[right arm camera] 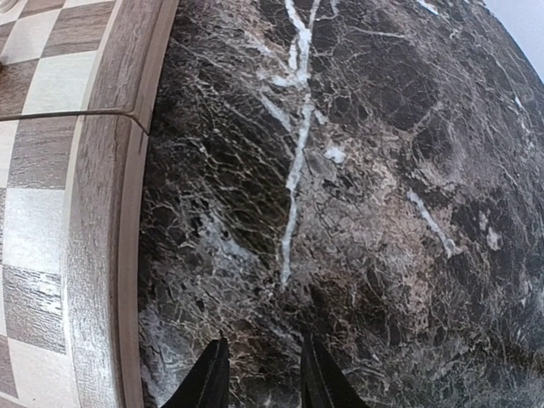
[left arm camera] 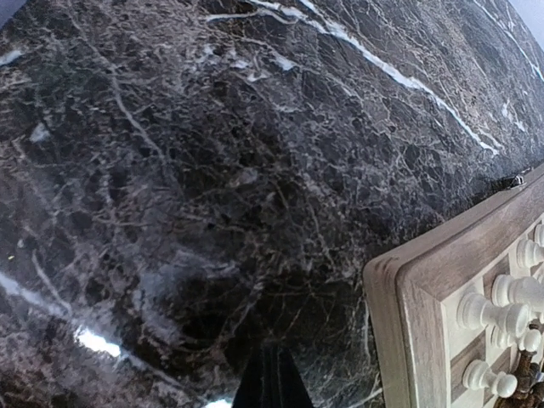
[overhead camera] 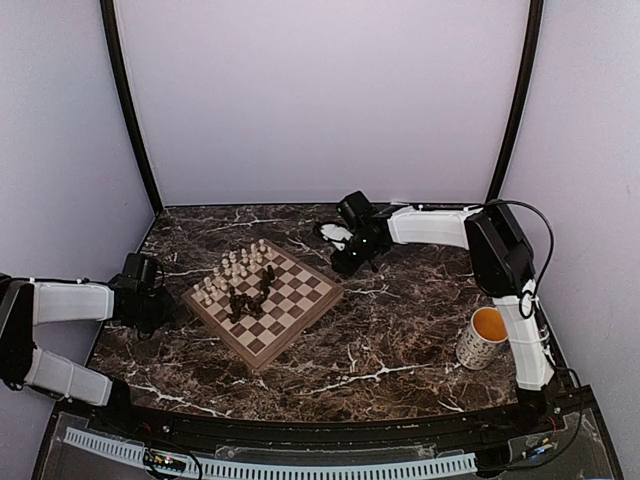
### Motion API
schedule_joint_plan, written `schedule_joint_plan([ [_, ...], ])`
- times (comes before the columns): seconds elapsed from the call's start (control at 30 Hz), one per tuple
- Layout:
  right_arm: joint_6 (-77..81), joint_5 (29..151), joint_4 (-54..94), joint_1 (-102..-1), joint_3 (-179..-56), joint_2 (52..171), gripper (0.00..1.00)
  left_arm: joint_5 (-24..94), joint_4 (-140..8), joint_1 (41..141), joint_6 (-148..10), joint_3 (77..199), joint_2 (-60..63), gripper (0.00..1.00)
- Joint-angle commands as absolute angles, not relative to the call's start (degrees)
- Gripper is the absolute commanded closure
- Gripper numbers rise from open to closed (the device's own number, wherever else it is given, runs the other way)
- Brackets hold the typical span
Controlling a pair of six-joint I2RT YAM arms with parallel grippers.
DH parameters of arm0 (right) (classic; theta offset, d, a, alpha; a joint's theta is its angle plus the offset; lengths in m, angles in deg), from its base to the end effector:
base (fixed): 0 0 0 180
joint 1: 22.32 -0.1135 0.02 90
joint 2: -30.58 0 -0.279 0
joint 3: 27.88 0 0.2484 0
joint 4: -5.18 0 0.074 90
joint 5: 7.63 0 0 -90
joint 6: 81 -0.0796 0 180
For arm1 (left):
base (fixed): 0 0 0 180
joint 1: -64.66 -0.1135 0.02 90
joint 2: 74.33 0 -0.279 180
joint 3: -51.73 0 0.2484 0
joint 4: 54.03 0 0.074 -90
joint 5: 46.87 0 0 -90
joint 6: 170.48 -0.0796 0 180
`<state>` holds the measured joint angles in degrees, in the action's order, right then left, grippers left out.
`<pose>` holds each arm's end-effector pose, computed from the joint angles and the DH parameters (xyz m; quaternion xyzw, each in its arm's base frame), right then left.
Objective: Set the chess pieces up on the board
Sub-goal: Move the chessboard to the center of the board.
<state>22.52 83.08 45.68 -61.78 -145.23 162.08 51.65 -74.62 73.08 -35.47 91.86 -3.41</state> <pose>0.4121 0.3405 0.1365 -0.4267 0.8519 0.0739 0.2945 0.2367 -0.0231 0.1307 -0.3188 0.8859 -0.0856 0.3261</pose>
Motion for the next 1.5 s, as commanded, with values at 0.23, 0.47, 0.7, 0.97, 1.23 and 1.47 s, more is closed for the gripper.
schedule_joint_plan([
  [0.23,31.2,91.0,47.4,-62.9,-145.3,165.7,0.7,45.0,-56.2,71.6,-36.7,94.7,13.0,1.0],
  [0.47,34.4,93.4,47.6,-63.4,-137.3,161.4,0.7,34.3,-47.9,72.0,-37.4,96.7,20.9,1.0],
  [0.7,36.0,92.0,46.9,-63.4,-127.8,156.6,0.7,32.2,-45.0,77.2,-37.4,98.3,24.4,1.0],
  [0.97,35.5,90.9,47.1,-63.4,-121.3,151.6,0.7,30.5,-46.7,86.1,-36.3,96.5,23.1,1.0],
  [1.23,35.8,89.2,47.4,-62.1,-114.4,147.8,0.7,30.9,-51.7,93.4,-36.0,95.7,19.1,1.0],
  [1.47,34.7,89.4,46.6,-60.9,-108.3,143.8,0.7,34.7,-61.3,102.7,-37.1,98.9,15.6,1.0],
])
